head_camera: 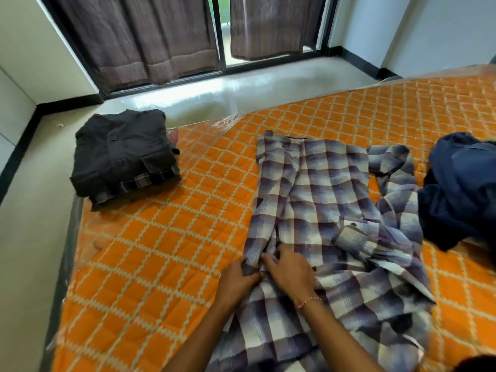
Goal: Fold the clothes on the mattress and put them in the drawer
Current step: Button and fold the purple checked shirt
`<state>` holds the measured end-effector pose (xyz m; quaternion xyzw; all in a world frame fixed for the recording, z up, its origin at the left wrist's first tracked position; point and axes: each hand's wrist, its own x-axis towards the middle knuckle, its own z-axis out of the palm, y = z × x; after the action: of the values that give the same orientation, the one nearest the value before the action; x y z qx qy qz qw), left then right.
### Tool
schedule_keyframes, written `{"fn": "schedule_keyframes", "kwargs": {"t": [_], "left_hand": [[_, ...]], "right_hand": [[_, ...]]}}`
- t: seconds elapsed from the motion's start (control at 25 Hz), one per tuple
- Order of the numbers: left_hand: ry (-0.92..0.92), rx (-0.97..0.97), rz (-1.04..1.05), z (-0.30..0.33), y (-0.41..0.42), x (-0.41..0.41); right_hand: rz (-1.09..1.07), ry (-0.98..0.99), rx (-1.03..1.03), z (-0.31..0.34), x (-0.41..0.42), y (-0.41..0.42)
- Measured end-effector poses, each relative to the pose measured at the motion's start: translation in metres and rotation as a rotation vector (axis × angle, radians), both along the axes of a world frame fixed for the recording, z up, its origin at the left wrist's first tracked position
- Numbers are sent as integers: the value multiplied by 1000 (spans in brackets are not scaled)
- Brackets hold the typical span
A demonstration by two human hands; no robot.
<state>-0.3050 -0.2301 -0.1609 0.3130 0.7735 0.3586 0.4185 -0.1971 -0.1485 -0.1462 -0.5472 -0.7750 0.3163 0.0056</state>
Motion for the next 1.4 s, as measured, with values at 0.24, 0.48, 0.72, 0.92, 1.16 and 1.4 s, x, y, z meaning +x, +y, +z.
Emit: {"fn": "schedule_keyframes", "kwargs": {"t": [0.24, 0.48, 0.72, 0.92, 1.16, 1.4], "left_hand": [[-8, -195, 40, 23, -42, -1], [-241, -334, 45, 21, -73, 2], [187, -35, 14, 15, -92, 25], [325, -88, -72, 9, -119, 25], [228, -88, -36, 7, -126, 24], [398, -141, -17, 3, -143, 30]], "right_hand": [[166, 50, -178, 12, 34, 4], [23, 293, 9, 46, 62, 2], [-1, 379, -37, 39, 89, -11], [200, -266, 54, 27, 100, -20], [754, 58, 466, 4, 92, -93], [906, -34, 935, -28, 115, -113]]}}
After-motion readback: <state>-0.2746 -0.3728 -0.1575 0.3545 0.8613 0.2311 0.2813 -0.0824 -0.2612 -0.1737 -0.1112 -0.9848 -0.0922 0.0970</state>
